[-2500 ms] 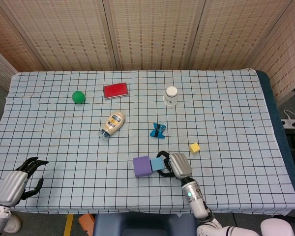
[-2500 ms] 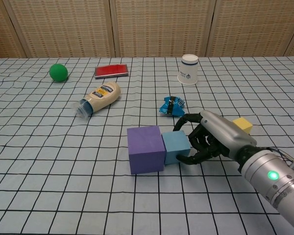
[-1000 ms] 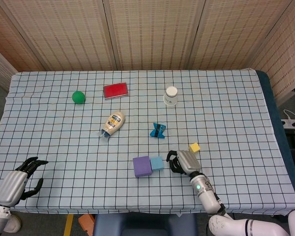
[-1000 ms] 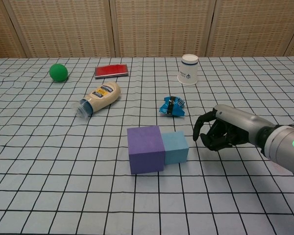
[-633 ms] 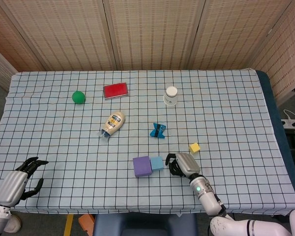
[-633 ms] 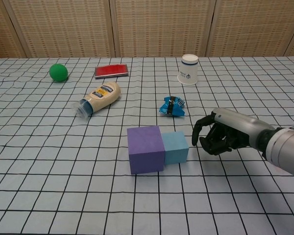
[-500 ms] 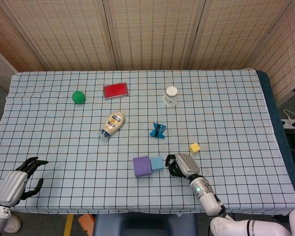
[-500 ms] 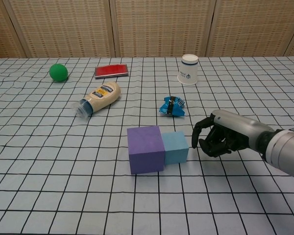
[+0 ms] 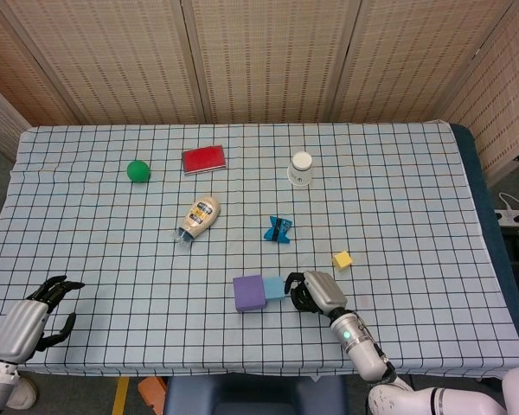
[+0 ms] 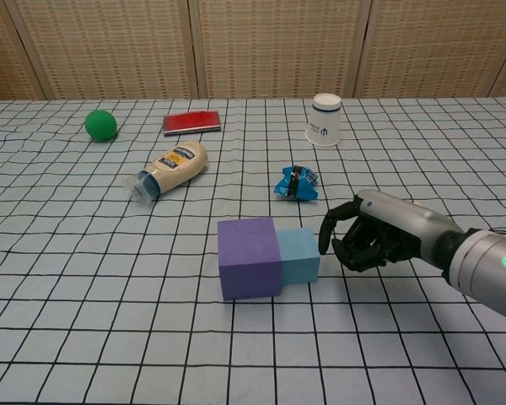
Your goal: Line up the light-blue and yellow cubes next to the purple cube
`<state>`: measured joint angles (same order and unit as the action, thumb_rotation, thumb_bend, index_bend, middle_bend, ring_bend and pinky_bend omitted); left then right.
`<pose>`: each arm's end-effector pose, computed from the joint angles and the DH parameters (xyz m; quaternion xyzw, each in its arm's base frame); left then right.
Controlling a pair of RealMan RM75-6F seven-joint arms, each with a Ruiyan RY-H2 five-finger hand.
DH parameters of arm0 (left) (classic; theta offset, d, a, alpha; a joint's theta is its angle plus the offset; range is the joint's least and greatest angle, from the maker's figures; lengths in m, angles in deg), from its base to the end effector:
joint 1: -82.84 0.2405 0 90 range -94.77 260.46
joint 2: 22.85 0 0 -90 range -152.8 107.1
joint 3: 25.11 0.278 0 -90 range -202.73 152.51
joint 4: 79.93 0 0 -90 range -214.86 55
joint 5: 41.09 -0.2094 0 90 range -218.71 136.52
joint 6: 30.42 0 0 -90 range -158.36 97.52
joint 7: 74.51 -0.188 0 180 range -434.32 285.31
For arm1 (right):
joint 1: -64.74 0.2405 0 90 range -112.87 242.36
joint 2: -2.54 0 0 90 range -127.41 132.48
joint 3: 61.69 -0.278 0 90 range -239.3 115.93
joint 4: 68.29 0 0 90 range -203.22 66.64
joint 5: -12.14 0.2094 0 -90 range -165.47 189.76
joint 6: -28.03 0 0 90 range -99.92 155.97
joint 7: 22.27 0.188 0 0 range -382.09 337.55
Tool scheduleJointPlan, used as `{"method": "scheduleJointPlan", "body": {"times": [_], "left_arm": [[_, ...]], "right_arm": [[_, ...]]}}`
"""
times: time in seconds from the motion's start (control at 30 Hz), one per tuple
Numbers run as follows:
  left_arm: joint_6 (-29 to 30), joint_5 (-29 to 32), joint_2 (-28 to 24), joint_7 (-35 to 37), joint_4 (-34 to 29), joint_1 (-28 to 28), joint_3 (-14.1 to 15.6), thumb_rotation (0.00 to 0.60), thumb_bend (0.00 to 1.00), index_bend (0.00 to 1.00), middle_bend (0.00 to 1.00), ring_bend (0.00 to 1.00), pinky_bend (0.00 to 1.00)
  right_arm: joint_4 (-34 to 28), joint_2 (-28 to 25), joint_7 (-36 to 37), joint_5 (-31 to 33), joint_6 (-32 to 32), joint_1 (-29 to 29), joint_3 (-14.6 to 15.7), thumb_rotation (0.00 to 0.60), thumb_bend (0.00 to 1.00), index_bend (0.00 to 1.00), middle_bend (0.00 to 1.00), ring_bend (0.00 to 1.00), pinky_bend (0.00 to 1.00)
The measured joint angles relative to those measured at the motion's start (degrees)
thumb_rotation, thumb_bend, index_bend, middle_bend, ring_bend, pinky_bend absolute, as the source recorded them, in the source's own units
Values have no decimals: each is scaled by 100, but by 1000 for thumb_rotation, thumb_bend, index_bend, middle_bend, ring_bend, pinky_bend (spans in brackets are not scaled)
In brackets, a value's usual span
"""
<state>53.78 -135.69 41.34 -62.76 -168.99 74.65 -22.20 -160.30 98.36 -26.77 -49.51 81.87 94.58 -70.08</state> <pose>-0.3153 0.2218 0.1426 -0.6401 -0.4195 -0.4278 0.4809 -0.1768 -0.3081 -0.0920 0.6184 -0.6174 0.3901 0.2902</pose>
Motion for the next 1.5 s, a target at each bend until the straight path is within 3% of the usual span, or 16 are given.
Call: {"method": "scheduleJointPlan", "body": {"times": [0.2, 0.5, 0.67, 0.83, 0.93, 1.13, 1.5], "left_arm": [[-4, 1, 0, -4, 2, -2, 0, 600, 503, 254, 276, 138, 396], [-7, -2, -4, 1, 2, -4, 2, 600, 504, 254, 276, 138, 397], [-6, 4, -4, 3, -4, -2, 0, 600, 503, 254, 276, 138, 396], [-6, -18, -5, -19, -18, -2, 12, 600, 503, 254, 281, 138, 396], [-6, -19, -2, -31, -19, -2, 13, 600, 503, 254, 283, 141, 397], [-13, -4, 3, -45, -21, 0, 9, 600, 502, 254, 284, 141, 396], [-28, -7, 11, -65, -18, -3, 17, 600, 504, 254, 285, 141, 396]], "right_arm": [[236, 56, 423, -340, -93, -31, 95, 600, 565, 532, 892, 825, 1000], [243, -71, 428, -444, -155, -30, 188, 600, 553, 496, 892, 825, 1000], [278, -138, -1, -791, 226, -51, 253, 600, 414, 446, 892, 825, 1000], [395, -171, -526, -1403, 1050, -130, 270, 600, 252, 303, 892, 825, 1000], [495, -266, -779, -1597, 1289, -164, 237, 600, 195, 266, 892, 825, 1000], [698, -429, -1095, -1475, 1262, -165, 166, 600, 137, 216, 892, 825, 1000], [1302, -383, -1173, -971, 753, -53, 79, 600, 133, 253, 892, 825, 1000]]}}
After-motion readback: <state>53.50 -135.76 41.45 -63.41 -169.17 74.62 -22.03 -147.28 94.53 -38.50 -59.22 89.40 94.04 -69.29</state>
